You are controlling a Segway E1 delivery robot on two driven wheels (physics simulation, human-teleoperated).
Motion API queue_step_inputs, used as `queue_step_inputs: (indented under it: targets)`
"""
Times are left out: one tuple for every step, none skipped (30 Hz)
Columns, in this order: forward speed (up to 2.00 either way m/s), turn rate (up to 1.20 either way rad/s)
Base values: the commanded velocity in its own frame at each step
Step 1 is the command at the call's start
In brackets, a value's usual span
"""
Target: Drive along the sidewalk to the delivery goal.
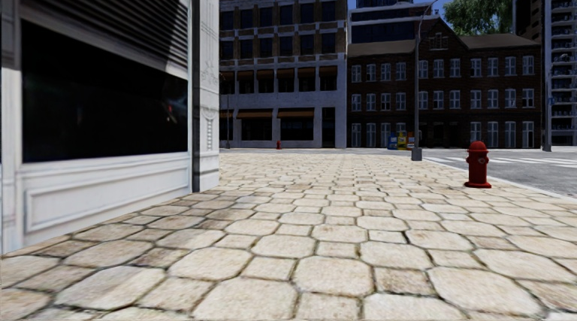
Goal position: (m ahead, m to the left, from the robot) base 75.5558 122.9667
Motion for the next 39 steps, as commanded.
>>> queue_step_inputs:
  targets:
    - [2.0, 0.0]
    - [2.0, 0.0]
    - [2.0, 0.0]
    - [2.0, 0.0]
    - [2.0, 0.0]
    - [2.0, 0.0]
    - [2.0, 0.0]
    - [2.0, 0.0]
    - [2.0, 0.0]
    - [2.0, 0.0]
    - [2.0, 0.0]
    - [2.0, 0.0]
    - [2.0, 0.0]
    - [2.0, 0.0]
    - [2.0, 0.0]
    - [2.0, 0.0]
    - [2.0, 0.0]
    - [2.0, 0.0]
    - [2.0, 0.0]
    - [2.0, 0.0]
    - [2.0, 0.0]
    - [2.0, 0.0]
    - [2.0, 0.0]
    - [2.0, 0.0]
    - [2.0, 0.0]
    - [2.0, 0.0]
    - [2.0, 0.0]
    - [2.0, 0.0]
    - [2.0, 0.0]
    - [2.0, 0.0]
    - [2.0, 0.0]
    - [2.0, 0.0]
    - [2.0, 0.0]
    - [2.0, 0.0]
    - [2.0, 0.0]
    - [2.0, 0.0]
    - [2.0, 0.0]
    - [2.0, 0.0]
    - [2.0, 0.0]
